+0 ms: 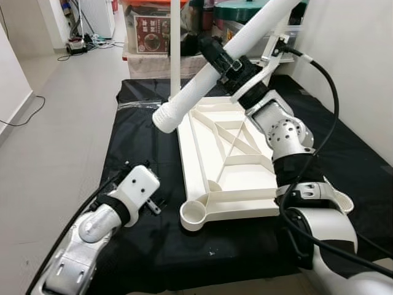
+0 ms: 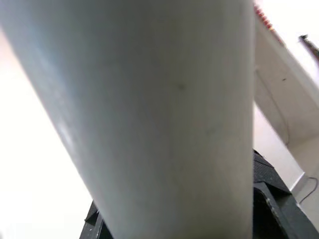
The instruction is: Building children table
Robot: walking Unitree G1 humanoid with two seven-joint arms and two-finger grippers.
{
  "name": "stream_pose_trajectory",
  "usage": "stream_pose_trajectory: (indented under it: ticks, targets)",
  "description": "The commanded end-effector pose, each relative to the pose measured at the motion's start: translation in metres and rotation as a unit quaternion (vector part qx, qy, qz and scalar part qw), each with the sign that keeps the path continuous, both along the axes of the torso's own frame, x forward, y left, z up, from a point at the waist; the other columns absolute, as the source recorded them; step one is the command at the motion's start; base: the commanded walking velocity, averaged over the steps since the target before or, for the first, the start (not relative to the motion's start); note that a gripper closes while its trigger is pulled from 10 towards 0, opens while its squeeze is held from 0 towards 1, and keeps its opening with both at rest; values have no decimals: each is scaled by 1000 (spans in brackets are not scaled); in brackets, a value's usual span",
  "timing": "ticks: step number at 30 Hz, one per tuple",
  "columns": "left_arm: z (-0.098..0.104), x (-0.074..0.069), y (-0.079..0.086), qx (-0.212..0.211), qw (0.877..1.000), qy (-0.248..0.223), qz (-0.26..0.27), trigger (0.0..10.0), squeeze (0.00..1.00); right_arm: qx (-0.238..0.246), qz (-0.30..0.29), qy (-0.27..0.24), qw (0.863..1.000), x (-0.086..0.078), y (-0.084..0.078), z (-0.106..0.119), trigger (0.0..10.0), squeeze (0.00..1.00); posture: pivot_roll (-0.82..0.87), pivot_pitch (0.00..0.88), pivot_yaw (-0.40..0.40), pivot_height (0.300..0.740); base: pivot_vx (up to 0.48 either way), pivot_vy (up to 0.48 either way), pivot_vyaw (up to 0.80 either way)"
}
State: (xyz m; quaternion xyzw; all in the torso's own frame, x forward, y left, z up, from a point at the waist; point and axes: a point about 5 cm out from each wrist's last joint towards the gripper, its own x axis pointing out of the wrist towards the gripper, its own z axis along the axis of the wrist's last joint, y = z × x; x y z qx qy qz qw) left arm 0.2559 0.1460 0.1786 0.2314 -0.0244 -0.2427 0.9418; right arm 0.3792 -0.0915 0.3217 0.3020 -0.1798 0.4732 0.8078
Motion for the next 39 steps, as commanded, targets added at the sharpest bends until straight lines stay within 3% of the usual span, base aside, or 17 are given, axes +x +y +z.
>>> stream_pose_trajectory:
  ticks: [1, 4, 10, 15, 20, 39]
  targets:
    - [2, -3, 1, -5, 1000, 0, -13, 10000, 0, -9, 21, -17, 1000, -5, 4, 2, 0, 0, 51, 0, -64, 740, 0, 0, 0]
    - [2, -3, 1, -5, 1000, 0, -13, 10000, 0, -9, 21, -17, 1000, -5, 4, 2, 0, 0, 51, 0, -64, 740, 0, 0, 0]
    - [12, -7, -1, -41, 996, 17, -72, 10000, 0, -52, 96, -47, 993, -19, 14, -10, 0, 0, 50, 0, -68, 740, 0, 0, 0]
    - [13, -7, -1, -38, 995, 20, -87, 10000, 0, -65, 117, -53, 990, -24, 18, -13, 0, 0, 52, 0, -68, 740, 0, 0, 0]
    - [16, -4, 1, -28, 994, 26, -103, 10000, 0, -100, 176, -74, 977, -38, 28, -24, 0, 0, 41, 0, -55, 740, 0, 0, 0]
    - [4, -9, -3, -29, 989, 62, -127, 10000, 0, -114, 212, -91, 966, -47, 21, -24, 0, 0, 36, 0, -52, 740, 0, 0, 0]
